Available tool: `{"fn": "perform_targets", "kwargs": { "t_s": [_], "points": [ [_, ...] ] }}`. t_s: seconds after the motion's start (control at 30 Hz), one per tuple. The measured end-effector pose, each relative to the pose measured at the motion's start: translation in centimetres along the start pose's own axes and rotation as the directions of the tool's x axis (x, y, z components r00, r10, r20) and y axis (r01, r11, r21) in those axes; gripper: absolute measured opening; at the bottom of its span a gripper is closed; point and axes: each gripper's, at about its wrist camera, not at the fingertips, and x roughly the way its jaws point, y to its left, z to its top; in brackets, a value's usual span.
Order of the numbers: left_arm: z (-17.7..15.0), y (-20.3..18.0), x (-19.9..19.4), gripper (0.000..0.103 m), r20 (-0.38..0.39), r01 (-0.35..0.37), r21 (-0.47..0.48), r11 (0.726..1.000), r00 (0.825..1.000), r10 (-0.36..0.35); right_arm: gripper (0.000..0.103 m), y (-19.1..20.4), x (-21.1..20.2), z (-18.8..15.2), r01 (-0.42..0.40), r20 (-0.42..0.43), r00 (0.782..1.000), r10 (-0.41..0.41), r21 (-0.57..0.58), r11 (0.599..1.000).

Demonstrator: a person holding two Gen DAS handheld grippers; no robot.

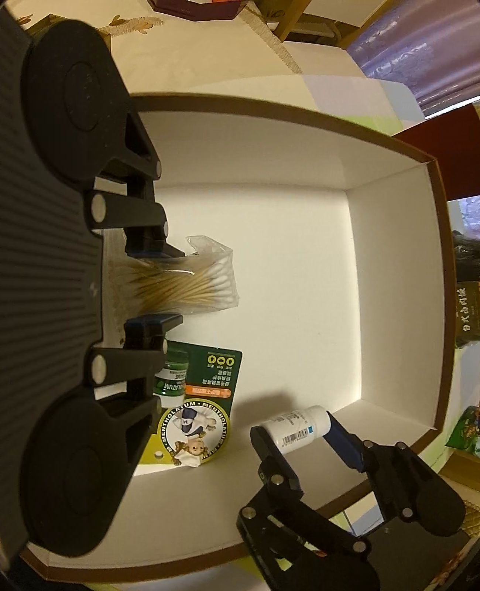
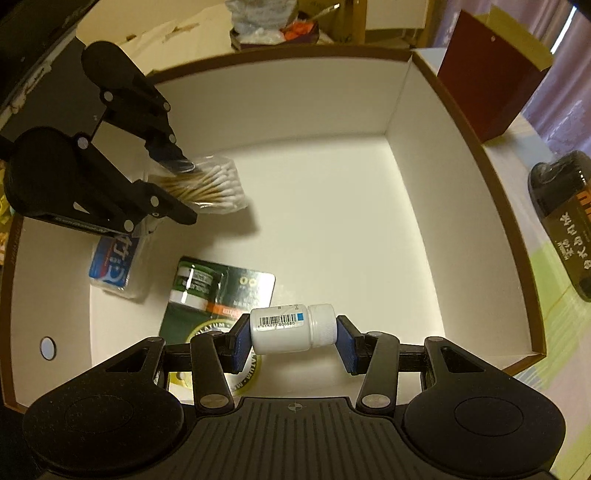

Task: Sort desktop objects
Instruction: 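Carry swab bag in left gripper while right gripper carries pill bottle into box, then release swab bag with left gripper while right gripper releases pill bottle in box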

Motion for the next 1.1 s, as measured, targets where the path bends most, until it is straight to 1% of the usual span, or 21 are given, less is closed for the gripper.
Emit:
{"fn": "perform_targets", "kwargs": {
  "t_s": [0.17,0.47,0.53,0.6,0.63,0.67,0.7,0.73,0.9,0.97,1.07,1.1],
  "points": [
    [0.2,-0.3,0.5,0.024,-0.013,0.003,0.005,1.0,1.0,-0.003,0.047,-0.9,0.7,0.1,0.003,-0.03,1.0,-0.003,-0.005,1.0],
    [0.7,-1.1,1.7,0.024,-0.038,-0.001,0.006,1.0,0.999,0.001,0.047,-1.4,0.5,0.5,0.006,-0.058,0.998,-0.007,-0.009,1.0],
    [0.7,-1.2,1.8,0.026,-0.04,-0.006,0.004,1.0,0.999,0.006,0.047,-0.9,0.4,0.5,-0.002,-0.065,0.998,0.001,-0.008,1.0],
    [0.8,-1.1,1.8,0.028,-0.039,-0.011,-0.005,1.0,0.999,0.011,0.047,-0.7,0.4,0.5,0.009,-0.072,0.997,-0.009,-0.008,1.0],
    [0.9,-1.1,1.8,0.031,-0.04,-0.013,-0.007,1.0,0.999,0.013,0.048,-0.7,0.4,0.5,0.016,-0.075,0.997,-0.016,-0.008,1.0],
    [0.9,-1.1,1.7,0.034,-0.041,-0.017,-0.004,1.0,0.999,0.017,0.057,-0.6,0.3,0.5,0.019,-0.075,0.997,-0.02,-0.011,1.0],
    [1.0,-1.1,1.7,0.042,-0.042,-0.021,-0.001,1.0,0.999,0.021,0.067,-0.6,0.3,0.5,0.021,-0.072,0.997,-0.022,-0.014,1.0],
    [1.1,-1.1,1.6,0.047,-0.042,-0.027,-0.002,1.0,0.999,0.027,0.087,-0.5,0.2,0.5,0.024,-0.07,0.997,-0.025,-0.017,1.0],
    [1.2,-1.2,1.4,0.05,-0.043,-0.04,-0.008,0.999,0.998,0.04,0.088,-0.3,-0.2,0.5,0.035,-0.059,0.998,-0.037,-0.032,0.999],
    [1.3,-1.2,1.3,0.053,-0.044,-0.046,-0.012,0.999,0.998,0.045,0.088,-0.2,-0.4,0.5,0.041,-0.056,0.998,-0.043,-0.036,0.999],
    [1.5,-1.4,1.0,0.054,-0.045,-0.051,-0.015,0.999,0.998,0.051,0.088,-0.1,-0.4,0.4,0.042,-0.056,0.997,-0.044,-0.037,0.998],
    [1.6,-1.5,0.9,0.056,-0.046,-0.054,-0.015,0.998,0.998,0.053,0.088,-0.1,-0.5,0.4,0.044,-0.056,0.997,-0.046,-0.037,0.998]
  ]
}}
